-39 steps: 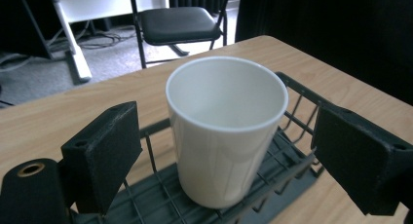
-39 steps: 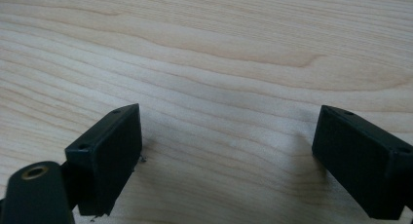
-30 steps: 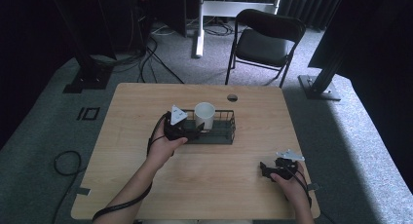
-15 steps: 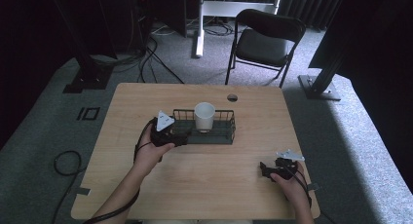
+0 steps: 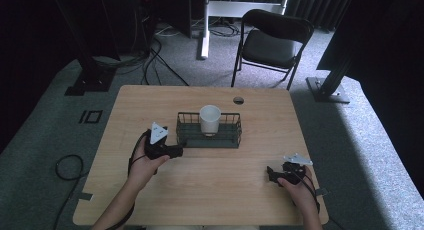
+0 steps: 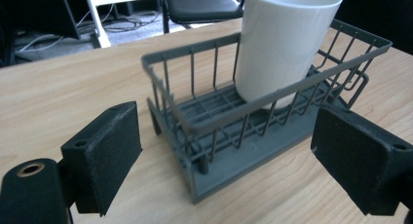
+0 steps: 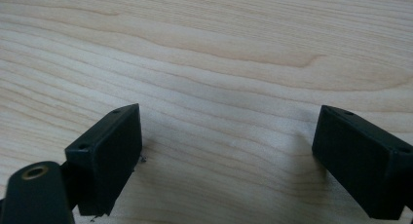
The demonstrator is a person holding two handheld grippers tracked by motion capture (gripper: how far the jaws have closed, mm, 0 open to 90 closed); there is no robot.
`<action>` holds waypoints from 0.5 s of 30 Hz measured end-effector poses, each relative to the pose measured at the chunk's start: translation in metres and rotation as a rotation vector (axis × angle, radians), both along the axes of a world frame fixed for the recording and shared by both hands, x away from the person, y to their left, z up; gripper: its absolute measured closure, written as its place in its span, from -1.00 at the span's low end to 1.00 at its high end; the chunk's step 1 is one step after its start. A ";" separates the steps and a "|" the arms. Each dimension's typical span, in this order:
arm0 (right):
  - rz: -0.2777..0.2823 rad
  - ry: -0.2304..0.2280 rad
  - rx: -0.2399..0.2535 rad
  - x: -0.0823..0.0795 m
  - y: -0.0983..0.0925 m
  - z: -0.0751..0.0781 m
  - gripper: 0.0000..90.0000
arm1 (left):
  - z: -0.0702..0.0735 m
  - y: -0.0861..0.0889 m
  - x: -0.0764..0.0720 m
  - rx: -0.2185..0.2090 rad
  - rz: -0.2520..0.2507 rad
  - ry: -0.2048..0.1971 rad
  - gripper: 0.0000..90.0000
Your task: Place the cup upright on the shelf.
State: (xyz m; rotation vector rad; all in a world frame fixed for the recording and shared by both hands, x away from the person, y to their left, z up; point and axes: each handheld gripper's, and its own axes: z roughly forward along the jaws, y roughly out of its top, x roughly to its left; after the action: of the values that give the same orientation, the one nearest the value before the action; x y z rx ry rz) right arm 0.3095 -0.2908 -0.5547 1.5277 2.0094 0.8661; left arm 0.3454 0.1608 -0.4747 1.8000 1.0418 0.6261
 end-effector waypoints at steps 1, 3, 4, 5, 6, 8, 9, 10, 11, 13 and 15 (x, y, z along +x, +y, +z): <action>0.000 0.000 0.000 0.000 0.000 0.000 -0.77 | -0.001 0.002 -0.001 -0.001 0.000 0.002 -0.74; 0.000 0.000 0.000 0.000 0.000 0.000 -0.77 | -0.006 0.006 -0.004 0.001 0.007 0.005 -0.74; 0.000 0.000 0.000 0.000 0.000 0.000 -0.77 | -0.007 0.008 -0.005 -0.004 0.009 0.009 -0.74; 0.000 0.000 0.000 0.000 0.000 0.000 -0.77 | -0.009 0.010 -0.006 -0.010 0.011 0.012 -0.74; 0.000 0.000 0.000 0.000 0.000 0.000 -0.77 | -0.009 0.010 -0.006 -0.010 0.011 0.012 -0.74; 0.000 0.000 0.000 0.000 0.000 0.000 -0.77 | -0.016 0.017 -0.007 -0.001 0.022 0.035 -0.74; 0.000 0.000 0.000 0.000 0.000 0.000 -0.77 | -0.018 0.018 -0.008 0.001 0.025 0.036 -0.74; 0.000 0.000 0.000 0.000 0.000 0.000 -0.77 | -0.020 0.020 -0.008 0.002 0.031 0.037 -0.74; 0.000 0.000 0.000 0.000 0.000 0.000 -0.77 | -0.022 0.023 -0.009 -0.002 0.032 0.042 -0.74; 0.000 0.000 0.000 0.000 0.000 0.000 -0.77 | -0.026 0.026 -0.010 -0.001 0.030 0.049 -0.74; 0.000 0.000 0.000 0.000 0.000 0.000 -0.77 | -0.029 0.029 -0.011 0.005 0.022 0.056 -0.74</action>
State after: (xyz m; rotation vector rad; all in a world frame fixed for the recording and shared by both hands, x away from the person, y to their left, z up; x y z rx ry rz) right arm 0.3095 -0.2908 -0.5547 1.5276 2.0092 0.8660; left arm 0.3341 0.1901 -0.5038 1.8218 1.0993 0.5948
